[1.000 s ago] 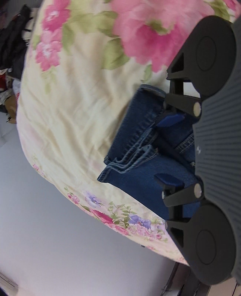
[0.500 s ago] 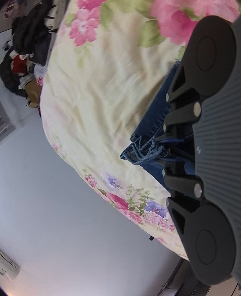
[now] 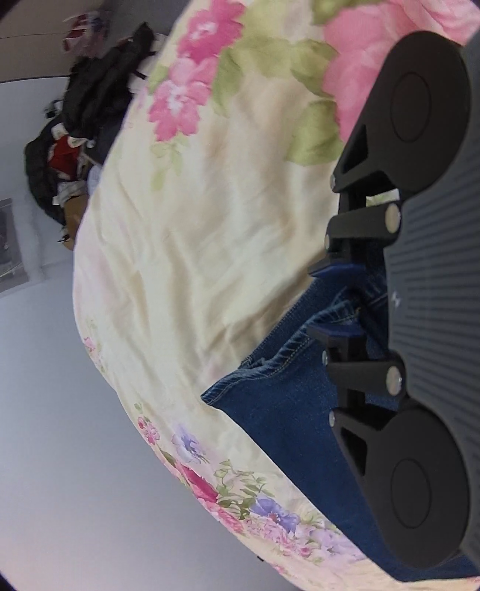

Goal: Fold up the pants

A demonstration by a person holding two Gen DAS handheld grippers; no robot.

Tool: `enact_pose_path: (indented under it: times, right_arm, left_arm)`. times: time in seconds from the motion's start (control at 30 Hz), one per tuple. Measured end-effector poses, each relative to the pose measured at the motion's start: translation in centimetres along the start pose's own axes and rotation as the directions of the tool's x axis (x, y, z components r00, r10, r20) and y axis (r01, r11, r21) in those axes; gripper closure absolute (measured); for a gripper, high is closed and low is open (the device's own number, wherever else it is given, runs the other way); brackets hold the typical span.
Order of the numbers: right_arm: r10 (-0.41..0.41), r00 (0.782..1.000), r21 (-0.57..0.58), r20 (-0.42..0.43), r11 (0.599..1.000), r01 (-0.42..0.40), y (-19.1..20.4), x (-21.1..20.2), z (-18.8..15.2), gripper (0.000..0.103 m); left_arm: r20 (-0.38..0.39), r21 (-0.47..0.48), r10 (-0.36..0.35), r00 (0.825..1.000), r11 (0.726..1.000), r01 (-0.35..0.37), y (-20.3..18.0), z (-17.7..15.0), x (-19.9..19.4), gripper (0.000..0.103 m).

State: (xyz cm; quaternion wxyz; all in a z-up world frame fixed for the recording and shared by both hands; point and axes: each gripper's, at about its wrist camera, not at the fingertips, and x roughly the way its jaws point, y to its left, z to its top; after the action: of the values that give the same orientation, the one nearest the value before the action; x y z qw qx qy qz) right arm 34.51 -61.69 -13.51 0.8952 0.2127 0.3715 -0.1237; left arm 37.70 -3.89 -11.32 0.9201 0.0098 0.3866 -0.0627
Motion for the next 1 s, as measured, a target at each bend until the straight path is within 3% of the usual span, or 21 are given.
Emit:
enact_pose_path:
  times: [0.17,0.23,0.4,0.5,0.63,0.8,0.9,1.0]
  right_arm:
    - [0.119,0.993,-0.097,0.017,0.988,-0.116,3.0,-1.3,1.0,0.081]
    - [0.133,0.991,-0.171,0.028,0.977,-0.126,5.0,-0.6,1.0,0.081]
    - [0.078,0.997,-0.242,0.009,0.967,-0.074,7.9,4.3,1.4,0.087]
    - [0.009,1.000,-0.251,-0.010,0.968,-0.011,7.8,7.4,1.2,0.102]
    - [-0.034,0.999,-0.245,-0.007,0.969,0.031,7.2,9.2,0.8,0.103]
    - [-0.078,0.996,-0.323,0.040,0.942,0.087,8.6,6.5,0.4,0.103]
    - [-0.037,0.996,-0.373,0.082,0.926,0.065,9.1,3.3,-1.0,0.096]
    - [0.018,0.997,-0.405,0.079,0.914,0.016,9.5,1.0,-2.8,0.096]
  left_arm:
    - [0.000,-0.002,-0.020,1.000,1.000,0.020,0.7,0.3,1.3,0.073]
    - [0.001,-0.016,-0.043,0.999,0.999,0.043,0.9,0.3,1.8,0.073]
    - [-0.032,0.004,-0.014,0.999,1.000,0.014,0.9,-0.5,4.2,0.078]
    - [-0.040,0.004,-0.007,0.999,1.000,0.007,1.4,-0.9,5.9,0.078]
    - [-0.052,-0.035,-0.007,0.999,0.999,0.005,2.3,-0.9,7.4,0.078]
    - [-0.033,-0.014,0.008,0.999,1.000,-0.008,2.4,-0.9,4.6,0.083]
    - [-0.035,0.001,-0.040,0.999,0.999,0.040,1.8,-2.1,1.6,0.086]
    - [-0.032,0.037,-0.067,0.997,0.997,0.069,0.3,-4.1,-1.3,0.088]
